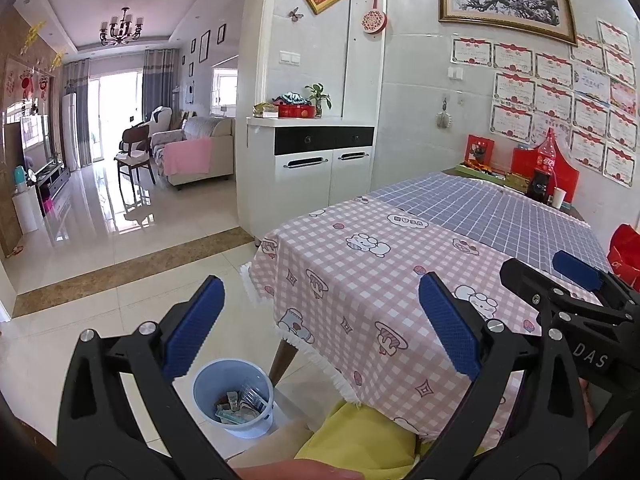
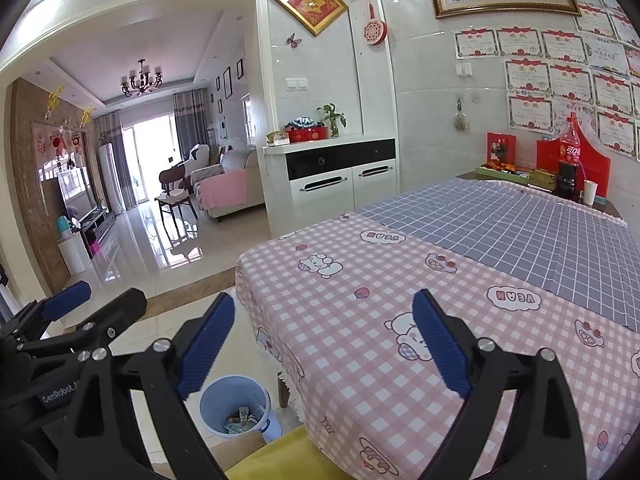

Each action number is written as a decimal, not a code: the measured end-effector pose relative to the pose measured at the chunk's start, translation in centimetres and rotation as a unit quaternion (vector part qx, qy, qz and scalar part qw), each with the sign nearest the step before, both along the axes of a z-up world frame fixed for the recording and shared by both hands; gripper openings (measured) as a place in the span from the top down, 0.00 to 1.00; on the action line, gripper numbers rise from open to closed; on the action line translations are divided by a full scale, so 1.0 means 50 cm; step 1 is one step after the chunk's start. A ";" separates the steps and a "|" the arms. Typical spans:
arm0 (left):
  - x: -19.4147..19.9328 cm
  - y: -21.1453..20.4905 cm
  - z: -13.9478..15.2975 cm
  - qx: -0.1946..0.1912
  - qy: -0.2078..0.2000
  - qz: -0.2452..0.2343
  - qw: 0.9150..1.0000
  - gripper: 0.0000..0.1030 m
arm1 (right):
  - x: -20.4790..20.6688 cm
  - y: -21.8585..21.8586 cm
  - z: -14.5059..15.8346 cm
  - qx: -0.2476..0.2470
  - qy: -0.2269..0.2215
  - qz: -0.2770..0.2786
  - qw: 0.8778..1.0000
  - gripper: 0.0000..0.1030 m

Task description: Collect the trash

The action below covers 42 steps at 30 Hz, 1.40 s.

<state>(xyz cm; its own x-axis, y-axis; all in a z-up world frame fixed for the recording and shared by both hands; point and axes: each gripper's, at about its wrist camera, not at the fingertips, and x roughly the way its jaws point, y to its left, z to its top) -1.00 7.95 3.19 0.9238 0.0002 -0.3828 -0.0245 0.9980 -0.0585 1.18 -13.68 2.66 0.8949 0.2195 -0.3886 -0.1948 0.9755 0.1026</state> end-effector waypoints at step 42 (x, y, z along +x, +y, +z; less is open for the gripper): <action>0.005 0.027 -0.016 -0.010 0.016 0.002 1.000 0.07 | 0.017 0.004 -0.014 0.006 0.027 0.012 1.000 0.11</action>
<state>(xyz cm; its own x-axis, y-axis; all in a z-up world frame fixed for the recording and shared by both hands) -0.74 9.31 2.42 0.9109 -0.0052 -0.4126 -0.0299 0.9965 -0.0785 2.02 -13.47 1.95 0.8674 0.2456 -0.4327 -0.2124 0.9692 0.1244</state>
